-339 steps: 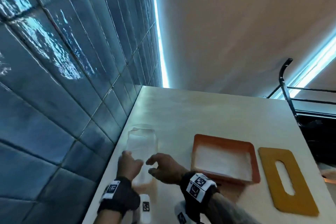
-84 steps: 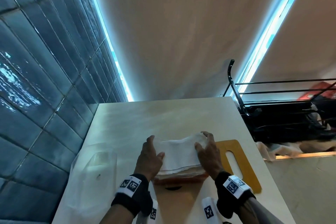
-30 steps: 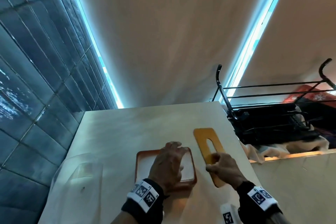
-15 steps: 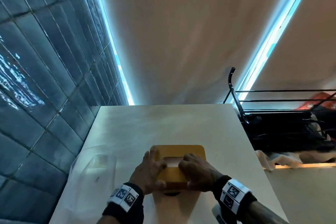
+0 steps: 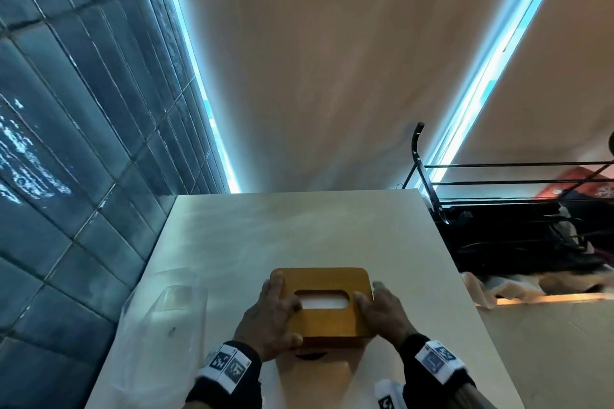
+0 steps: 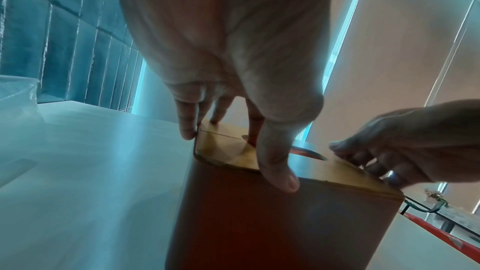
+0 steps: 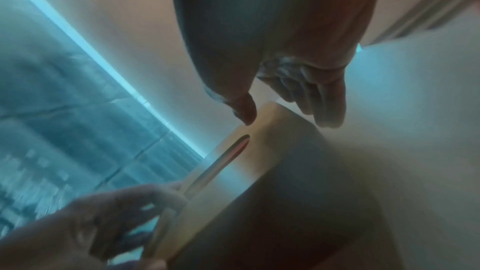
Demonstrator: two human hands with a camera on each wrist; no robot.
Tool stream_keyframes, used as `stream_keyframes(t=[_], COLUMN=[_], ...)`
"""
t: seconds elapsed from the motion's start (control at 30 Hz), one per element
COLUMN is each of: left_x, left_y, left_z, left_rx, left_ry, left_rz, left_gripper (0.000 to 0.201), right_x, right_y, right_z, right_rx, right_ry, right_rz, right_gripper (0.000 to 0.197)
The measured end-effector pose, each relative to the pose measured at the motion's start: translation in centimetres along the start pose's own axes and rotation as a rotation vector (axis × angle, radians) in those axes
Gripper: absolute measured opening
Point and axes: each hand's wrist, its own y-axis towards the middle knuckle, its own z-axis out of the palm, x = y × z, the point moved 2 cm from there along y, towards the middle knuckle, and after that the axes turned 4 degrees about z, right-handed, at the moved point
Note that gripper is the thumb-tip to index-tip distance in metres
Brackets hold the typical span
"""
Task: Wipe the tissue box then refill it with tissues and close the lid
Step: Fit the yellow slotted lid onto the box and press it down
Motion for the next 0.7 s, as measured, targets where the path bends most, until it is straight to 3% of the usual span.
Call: stream_keyframes(t=[0.07, 0.17, 0.27, 0.33, 0.4, 0.47, 0.6, 0.7], left_x=[0.1, 0.1, 0.1, 0.4, 0.6, 0.7, 1.0, 0.7], left_y=[0.0, -0.2, -0.3, -0.4, -0.3, 0.0, 0.6, 0.9], left_z=[0.2, 0.5, 1.2, 1.9, 2.4, 2.4, 2.1, 1.8], left_rx=[0.010, -0.053, -0.278, -0.384, -0.388, -0.353, -0.331, -0.356], left_ry=[-0.015, -0.106, -0.305, -0.434, -0.598, -0.670, -0.673, -0.566], left_rz=[-0.009, -0.035, -0.116, -0.234, -0.366, -0.434, -0.454, -0.402], left_gripper=[0.057, 0.048, 0.035, 0.054, 0.064, 0.058, 0.057, 0.071], right_x=[-0.4, -0.6, -0.4, -0.2, 0.0, 0.3, 0.4, 0.4], right_y=[0.0, 0.0, -0.3, -0.5, -0.8, -1.1, -1.1, -1.0], right_z=[0.4, 0.6, 0.6, 0.5, 0.3, 0.2, 0.1, 0.1], right_rx=[0.035, 0.022, 0.021, 0.035, 0.037, 0.028, 0.034, -0.010], right_ry=[0.061, 0.066, 0.082, 0.098, 0.111, 0.131, 0.109, 0.026], right_rz=[0.037, 0.026, 0.030, 0.040, 0.041, 0.035, 0.043, 0.013], right_gripper=[0.034, 0.031, 0.030, 0.031, 0.031, 0.031, 0.029, 0.033])
